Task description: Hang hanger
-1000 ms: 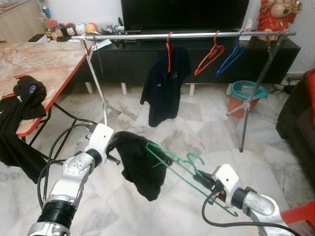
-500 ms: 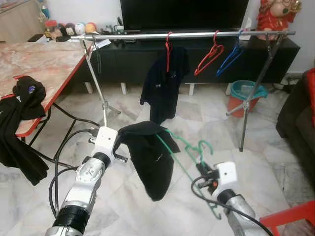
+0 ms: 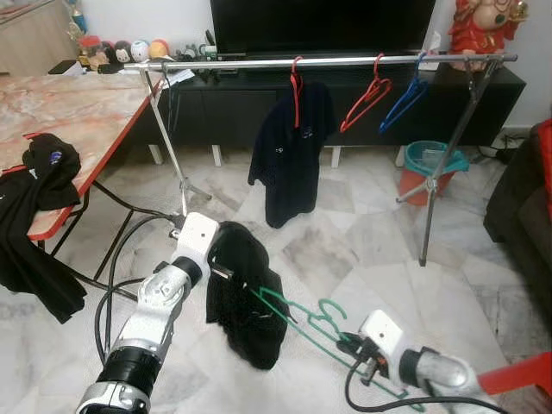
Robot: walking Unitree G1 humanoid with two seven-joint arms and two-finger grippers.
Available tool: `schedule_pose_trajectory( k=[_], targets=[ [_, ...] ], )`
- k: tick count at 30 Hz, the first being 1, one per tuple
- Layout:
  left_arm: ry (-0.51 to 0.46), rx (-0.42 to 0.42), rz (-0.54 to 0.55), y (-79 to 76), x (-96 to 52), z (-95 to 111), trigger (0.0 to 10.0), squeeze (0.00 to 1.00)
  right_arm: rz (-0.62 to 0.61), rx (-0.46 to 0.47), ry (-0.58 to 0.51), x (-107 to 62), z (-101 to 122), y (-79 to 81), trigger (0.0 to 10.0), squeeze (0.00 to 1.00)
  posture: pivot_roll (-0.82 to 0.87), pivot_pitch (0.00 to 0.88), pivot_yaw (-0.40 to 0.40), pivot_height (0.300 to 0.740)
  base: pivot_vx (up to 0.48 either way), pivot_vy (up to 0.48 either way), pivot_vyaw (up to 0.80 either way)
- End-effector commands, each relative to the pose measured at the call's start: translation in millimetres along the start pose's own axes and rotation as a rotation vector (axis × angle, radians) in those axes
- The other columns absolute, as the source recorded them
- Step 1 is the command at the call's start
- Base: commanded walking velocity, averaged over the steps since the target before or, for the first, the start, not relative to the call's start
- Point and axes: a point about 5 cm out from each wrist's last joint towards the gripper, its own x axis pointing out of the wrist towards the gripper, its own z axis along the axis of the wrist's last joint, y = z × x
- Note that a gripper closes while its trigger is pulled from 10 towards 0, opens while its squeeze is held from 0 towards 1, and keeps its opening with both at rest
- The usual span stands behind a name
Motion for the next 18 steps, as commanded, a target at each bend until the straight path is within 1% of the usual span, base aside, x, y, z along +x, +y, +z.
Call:
schedule_pose_trajectory(
  k=[1, 3, 4, 5, 8, 9, 11, 12, 13, 14, 15, 16, 18],
  targets=[
    [-0.053, 0.019, 0.004, 5.1, 3.4, 12, 10.0, 0.00, 0.063, -0.058, 0.080, -1.1, -4, 3.0, 10.0, 0.00, 0.00, 0.000, 0.039, 0.740, 0.000, 0.000, 0.00],
    [-0.050, 0.025, -0.009, 3.1, 2.8, 11, 10.0, 0.00, 0.090, -0.107, 0.123, -3.6, -6, 1.9, 10.0, 0.00, 0.00, 0.000, 0.037, 0.740, 0.000, 0.000, 0.00],
    [-0.048, 0.022, -0.016, 1.9, 2.1, 10, 10.0, 0.00, 0.072, -0.119, 0.149, -4.9, -6, -3.6, 10.0, 0.00, 0.01, 0.000, 0.037, 0.740, 0.000, 0.000, 0.00],
    [-0.047, 0.020, -0.019, 1.6, 1.7, 10, 10.0, 0.00, 0.069, -0.128, 0.158, -5.1, -5, -5.4, 10.0, 0.00, 0.01, 0.000, 0.036, 0.740, 0.000, 0.000, 0.00],
    [-0.043, 0.019, -0.032, -0.2, 1.0, 9, 10.0, 0.00, 0.104, -0.112, 0.162, -5.5, -2, -5.9, 10.0, 0.00, 0.01, 0.000, 0.038, 0.740, 0.000, 0.000, 0.00],
    [-0.042, 0.016, -0.045, -1.6, 0.7, 9, 10.0, 0.00, 0.136, -0.111, 0.156, -5.6, 1, -4.5, 10.0, 0.00, 0.01, 0.000, 0.041, 0.740, 0.000, 0.000, 0.00],
    [-0.040, 0.013, -0.056, -3.8, 0.3, 8, 10.0, 0.00, 0.145, -0.118, 0.155, -6.4, 3, -6.3, 10.0, 0.00, 0.01, 0.000, 0.042, 0.740, 0.000, 0.000, 0.00],
    [-0.038, 0.014, -0.056, -4.3, -0.1, 7, 10.0, 0.00, 0.119, -0.131, 0.144, -7.0, 7, -10.7, 10.0, 0.00, 0.01, 0.000, 0.043, 0.740, 0.000, 0.000, 0.00],
    [-0.034, 0.014, -0.050, -4.7, -1.0, 6, 10.0, 0.00, 0.044, -0.147, 0.082, -8.0, 17, -20.6, 10.0, 0.00, 0.01, 0.000, 0.041, 0.740, 0.000, 0.000, 0.00],
    [-0.031, 0.012, -0.045, -4.7, -1.5, 5, 10.0, 0.00, -0.005, -0.141, 0.032, -8.5, 24, -26.1, 10.0, 0.00, 0.01, 0.000, 0.041, 0.740, 0.000, 0.000, 0.00],
    [-0.031, 0.012, -0.045, -4.7, -1.5, 5, 10.0, 0.00, -0.005, -0.141, 0.032, -8.5, 24, -26.1, 10.0, 0.00, 0.01, 0.000, 0.041, 0.740, 0.000, 0.000, 0.00],
    [-0.026, 0.006, -0.038, -4.8, -2.4, 3, 10.0, 0.00, -0.027, -0.093, -0.051, -10.1, 33, -29.1, 10.0, 0.00, 0.01, 0.000, 0.043, 0.740, 0.000, 0.000, 0.00],
    [-0.022, 0.003, -0.037, -4.9, -3.3, 1, 10.0, 0.00, -0.024, -0.062, -0.107, -12.3, 39, -29.4, 10.0, 0.00, 0.01, 0.000, 0.041, 0.740, 0.000, 0.000, 0.00]
  ],
)
